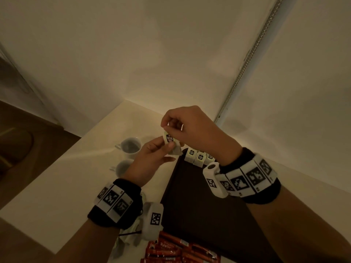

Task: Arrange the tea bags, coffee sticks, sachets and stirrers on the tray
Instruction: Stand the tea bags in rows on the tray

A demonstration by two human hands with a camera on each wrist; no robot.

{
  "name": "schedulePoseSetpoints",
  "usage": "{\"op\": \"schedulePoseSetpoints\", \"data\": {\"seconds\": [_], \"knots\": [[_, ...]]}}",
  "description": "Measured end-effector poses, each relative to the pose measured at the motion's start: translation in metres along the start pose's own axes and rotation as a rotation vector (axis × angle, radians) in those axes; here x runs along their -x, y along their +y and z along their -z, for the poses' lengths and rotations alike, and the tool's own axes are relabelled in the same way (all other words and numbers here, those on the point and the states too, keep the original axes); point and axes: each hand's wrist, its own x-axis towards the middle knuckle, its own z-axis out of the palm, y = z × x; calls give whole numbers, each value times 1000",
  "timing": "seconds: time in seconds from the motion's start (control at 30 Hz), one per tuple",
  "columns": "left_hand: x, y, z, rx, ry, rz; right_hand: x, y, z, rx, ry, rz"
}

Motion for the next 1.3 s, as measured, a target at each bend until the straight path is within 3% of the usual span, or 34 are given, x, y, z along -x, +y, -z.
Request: {"op": "schedulePoseSetpoints", "data": {"seconds": [0.33,0.73,0.93,1.07,1.3], "knots": [[1,3,1,52,116,-57,9,2,2,-98,-44,-76],[1,-7,-14,-21,140,-112,21,11,9,-251,115,-139],[2,-14,-21,-20,142,-32,30,23,13,-181,155,-171],[19,-18,-2,-147,156,45,48,59,11,-172,152,-291],[80,-16,54,-269,256,80,95,156,-36,16,-121,-646]]}}
